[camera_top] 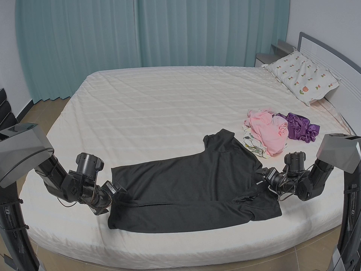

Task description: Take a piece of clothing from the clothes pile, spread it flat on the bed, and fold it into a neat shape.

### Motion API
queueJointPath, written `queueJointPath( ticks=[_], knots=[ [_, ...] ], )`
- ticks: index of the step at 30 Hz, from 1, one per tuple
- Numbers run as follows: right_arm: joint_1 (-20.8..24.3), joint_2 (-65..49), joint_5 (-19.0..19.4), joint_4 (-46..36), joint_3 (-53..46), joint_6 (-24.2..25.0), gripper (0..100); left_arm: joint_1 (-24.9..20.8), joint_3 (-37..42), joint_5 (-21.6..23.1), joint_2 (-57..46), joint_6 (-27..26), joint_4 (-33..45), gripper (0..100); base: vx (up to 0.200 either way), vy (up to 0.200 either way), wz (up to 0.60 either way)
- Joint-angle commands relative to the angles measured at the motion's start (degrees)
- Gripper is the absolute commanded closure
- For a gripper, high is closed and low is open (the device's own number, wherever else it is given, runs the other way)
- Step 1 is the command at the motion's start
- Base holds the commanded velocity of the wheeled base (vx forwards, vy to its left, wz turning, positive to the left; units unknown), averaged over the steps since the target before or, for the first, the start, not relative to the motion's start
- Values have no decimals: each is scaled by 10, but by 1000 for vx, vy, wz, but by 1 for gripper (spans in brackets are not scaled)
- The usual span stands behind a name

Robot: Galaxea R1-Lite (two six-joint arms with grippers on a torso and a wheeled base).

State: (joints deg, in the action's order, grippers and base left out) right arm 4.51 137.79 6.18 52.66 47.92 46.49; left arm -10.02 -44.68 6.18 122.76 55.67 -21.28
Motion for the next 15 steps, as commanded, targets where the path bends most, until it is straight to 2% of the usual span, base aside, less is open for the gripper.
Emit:
queueJointPath(
  ticks=[1,7,8,15],
  knots=[
    [0,22,-2,5,12,0,0,-1,0,0,2,0,0,0,0,0,0],
    [0,31,-3,7,24,0,0,0,0,0,3,0,0,0,0,0,0],
    [0,31,-4,8,24,0,100,0,0,0,3,0,0,0,0,0,0],
    [0,26,-27,8,6,-11,100,0,2,0,2,1,0,0,0,0,0]
  ],
)
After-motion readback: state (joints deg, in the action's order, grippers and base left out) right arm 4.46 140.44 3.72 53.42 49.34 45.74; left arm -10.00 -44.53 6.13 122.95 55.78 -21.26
